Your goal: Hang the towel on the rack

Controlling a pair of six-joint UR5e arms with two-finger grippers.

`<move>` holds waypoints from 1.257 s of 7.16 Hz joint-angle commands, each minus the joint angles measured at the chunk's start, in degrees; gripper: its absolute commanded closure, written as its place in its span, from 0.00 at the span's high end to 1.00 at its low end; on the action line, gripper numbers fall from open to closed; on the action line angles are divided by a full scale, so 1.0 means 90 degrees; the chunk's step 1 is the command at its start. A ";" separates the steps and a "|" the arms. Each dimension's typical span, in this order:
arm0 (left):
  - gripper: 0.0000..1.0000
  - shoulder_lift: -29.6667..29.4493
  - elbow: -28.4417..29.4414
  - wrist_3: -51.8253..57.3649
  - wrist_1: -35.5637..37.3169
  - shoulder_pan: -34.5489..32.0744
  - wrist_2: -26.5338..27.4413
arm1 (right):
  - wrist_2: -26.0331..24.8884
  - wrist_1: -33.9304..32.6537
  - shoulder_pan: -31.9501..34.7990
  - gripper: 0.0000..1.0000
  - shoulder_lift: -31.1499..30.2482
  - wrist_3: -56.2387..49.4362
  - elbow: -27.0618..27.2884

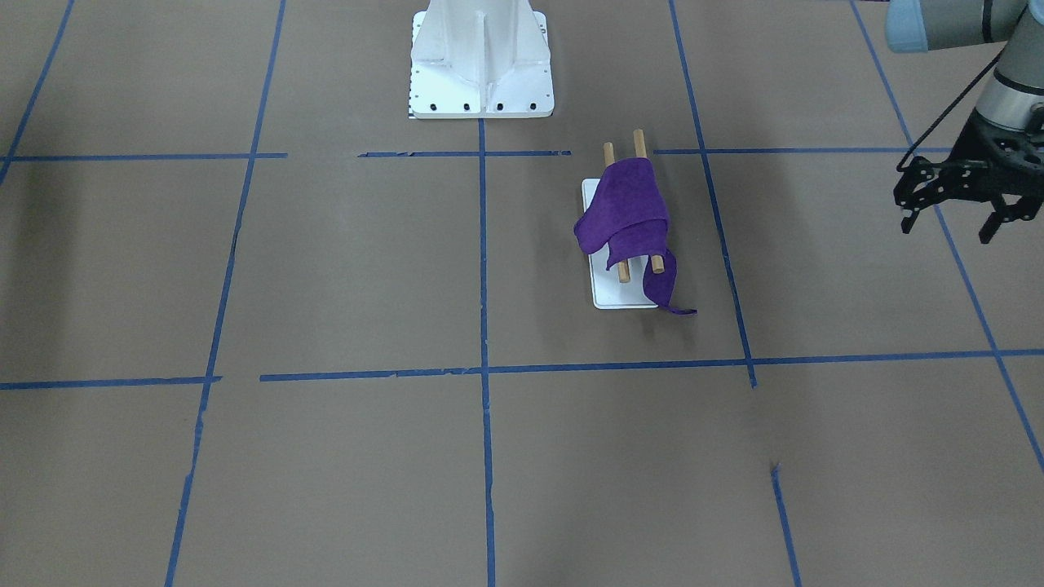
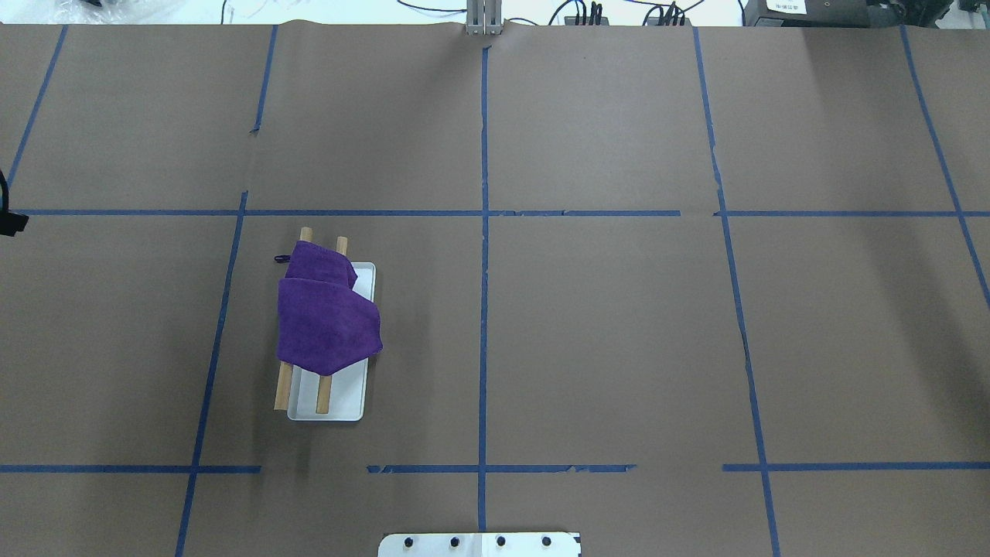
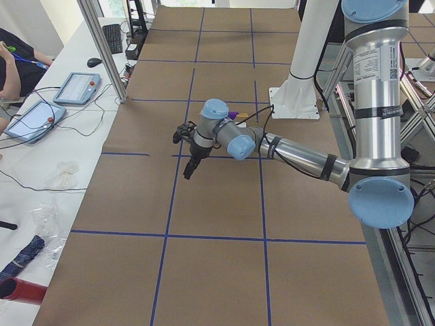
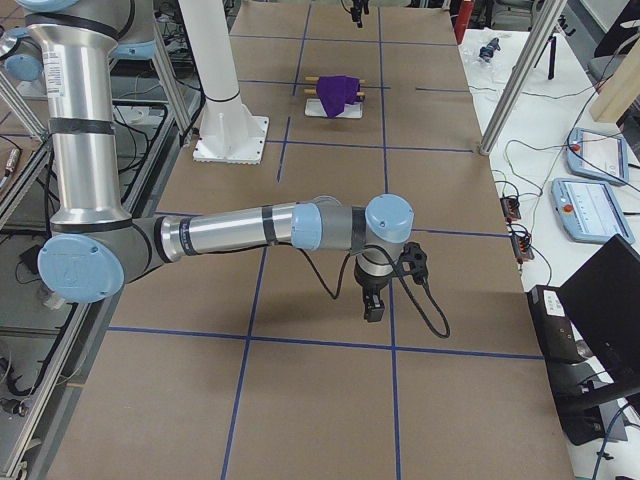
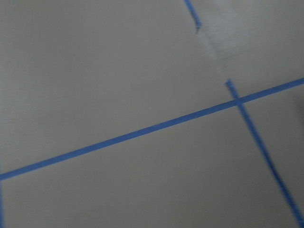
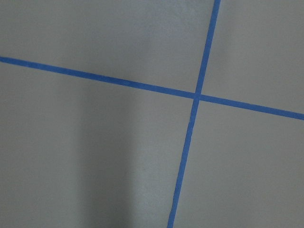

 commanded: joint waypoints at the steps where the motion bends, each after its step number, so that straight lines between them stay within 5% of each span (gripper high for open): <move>1: 1.00 -0.0307 0.0346 0.1293 0.1032 -0.1017 -0.1023 | 0.0285 0.0886 0.0229 1.00 -0.0296 0.0430 -0.0345; 4: 1.00 -0.0511 0.0718 0.2293 0.2212 -0.2190 -0.1450 | 0.0551 0.1104 0.0366 1.00 -0.0590 0.1135 -0.0181; 6: 1.00 -0.0483 0.1692 0.3229 0.2254 -0.2874 -0.2171 | 0.0551 0.1104 0.0357 1.00 -0.0640 0.1526 -0.0033; 9: 1.00 -0.0395 0.1881 0.3232 0.2284 -0.2936 -0.2183 | 0.0551 0.1104 0.0357 1.00 -0.0669 0.1527 -0.0082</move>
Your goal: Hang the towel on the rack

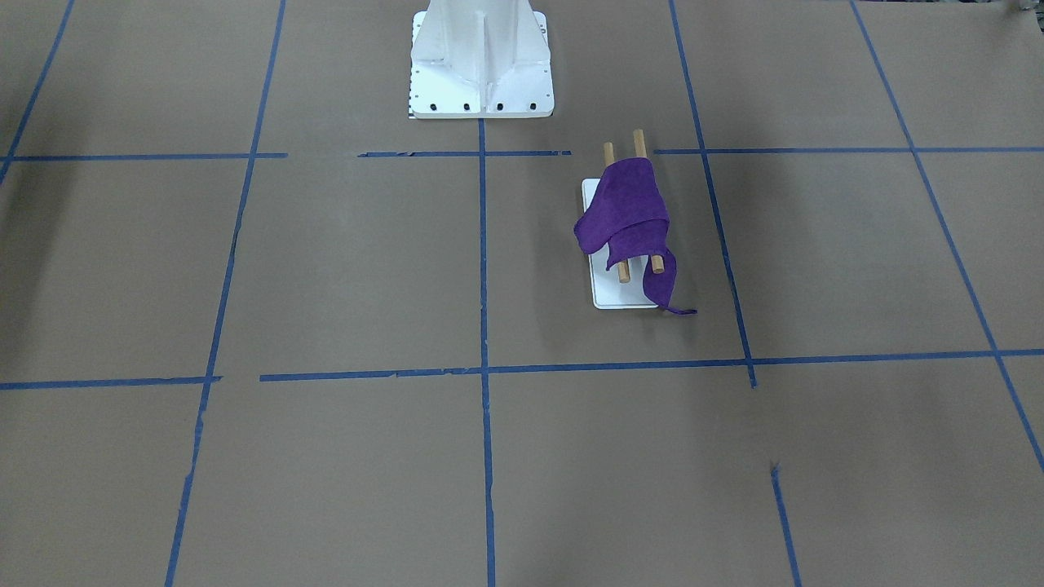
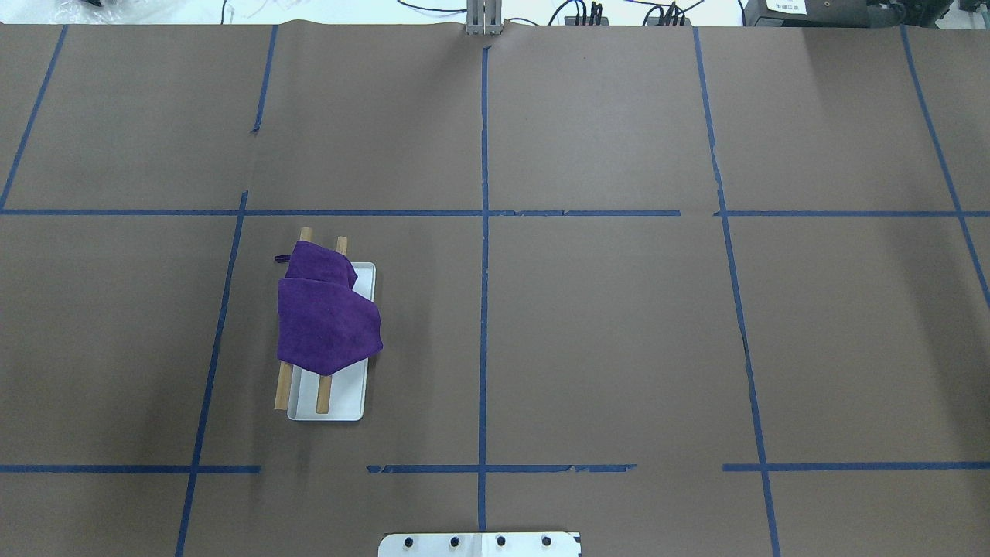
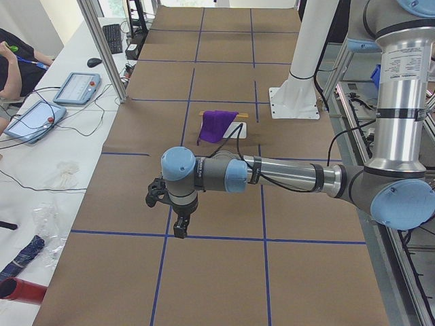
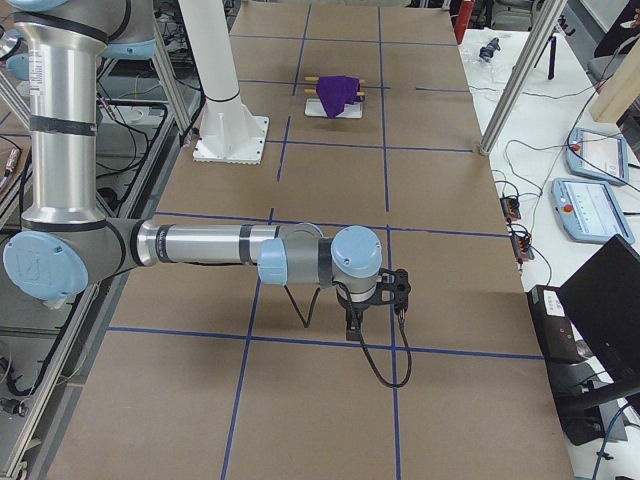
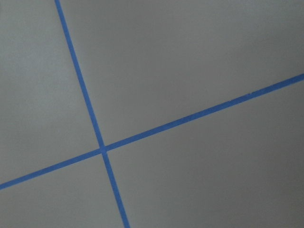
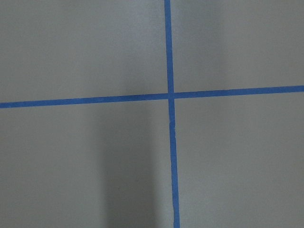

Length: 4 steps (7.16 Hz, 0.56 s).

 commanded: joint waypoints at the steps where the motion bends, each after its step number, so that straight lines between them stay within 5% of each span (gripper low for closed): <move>1: 1.00 0.0015 0.0125 0.0023 0.0008 -0.0027 -0.0023 | 0.0000 0.0000 0.0003 1.00 -0.0024 0.0001 -0.0028; 4: 1.00 0.0015 0.0125 -0.0016 0.0008 -0.0027 -0.0023 | -0.0019 0.0000 0.0003 1.00 -0.0034 -0.0008 -0.0038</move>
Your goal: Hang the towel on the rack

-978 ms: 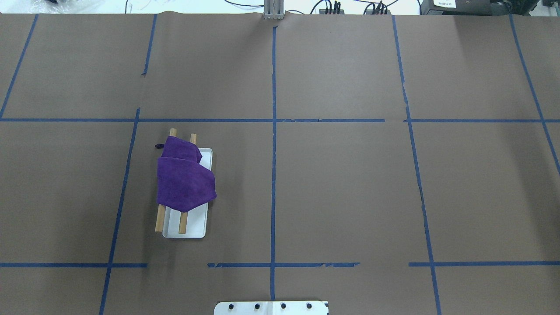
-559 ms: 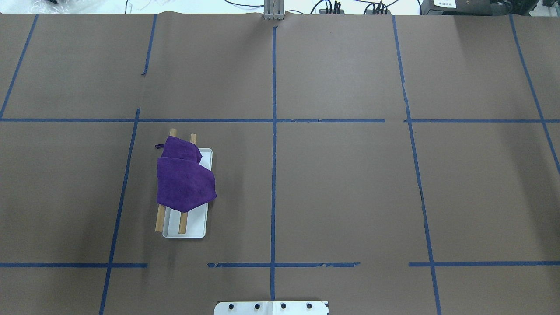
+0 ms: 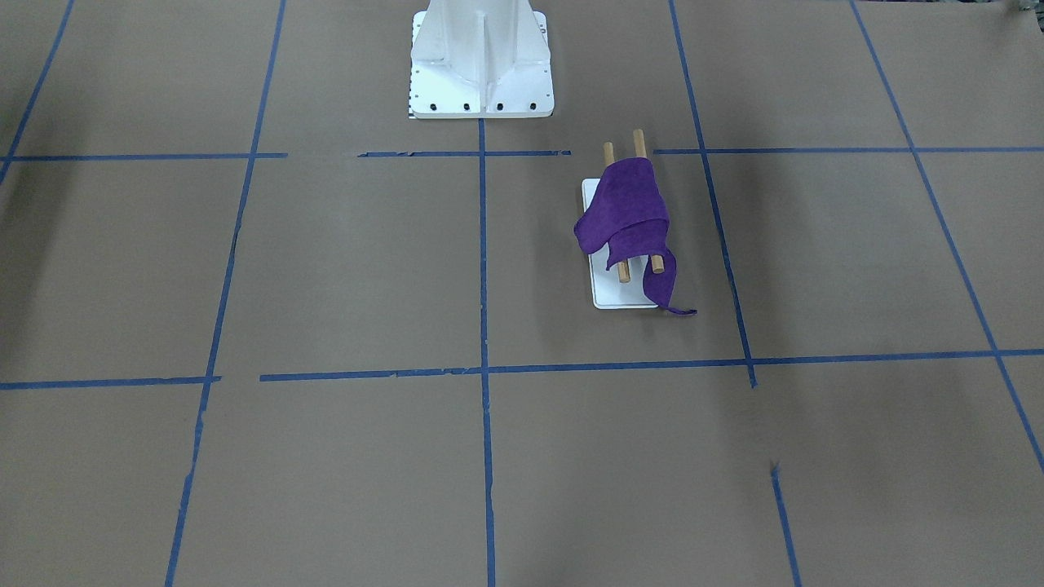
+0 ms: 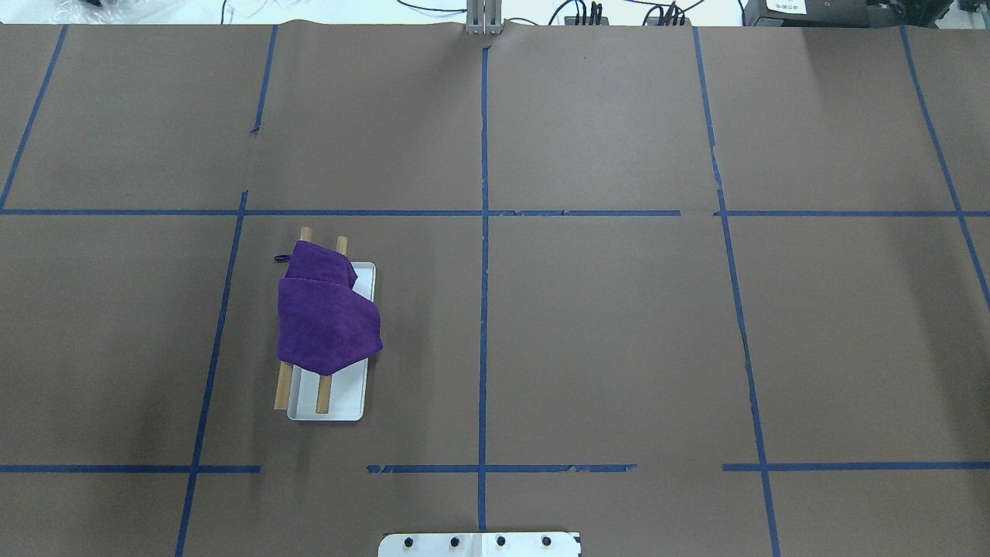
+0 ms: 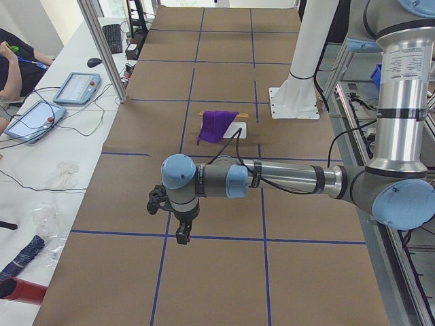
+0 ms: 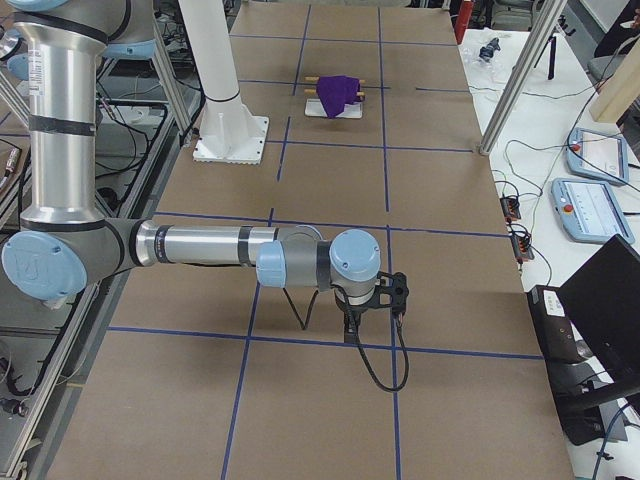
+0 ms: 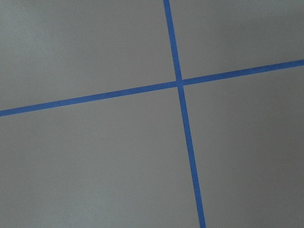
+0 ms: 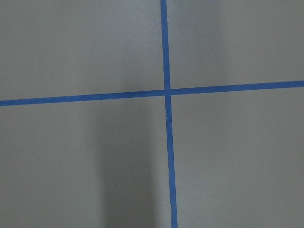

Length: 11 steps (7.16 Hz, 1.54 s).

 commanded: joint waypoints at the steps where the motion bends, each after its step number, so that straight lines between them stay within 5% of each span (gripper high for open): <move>1: 1.00 0.0001 -0.0006 -0.0019 0.0000 0.0000 0.0000 | -0.0005 0.0010 0.0000 1.00 -0.0005 -0.0002 -0.0003; 11: 1.00 -0.0019 -0.0035 -0.1015 -0.0088 0.0000 -0.0010 | -0.0015 0.0010 0.0000 1.00 -0.0005 -0.0002 0.0007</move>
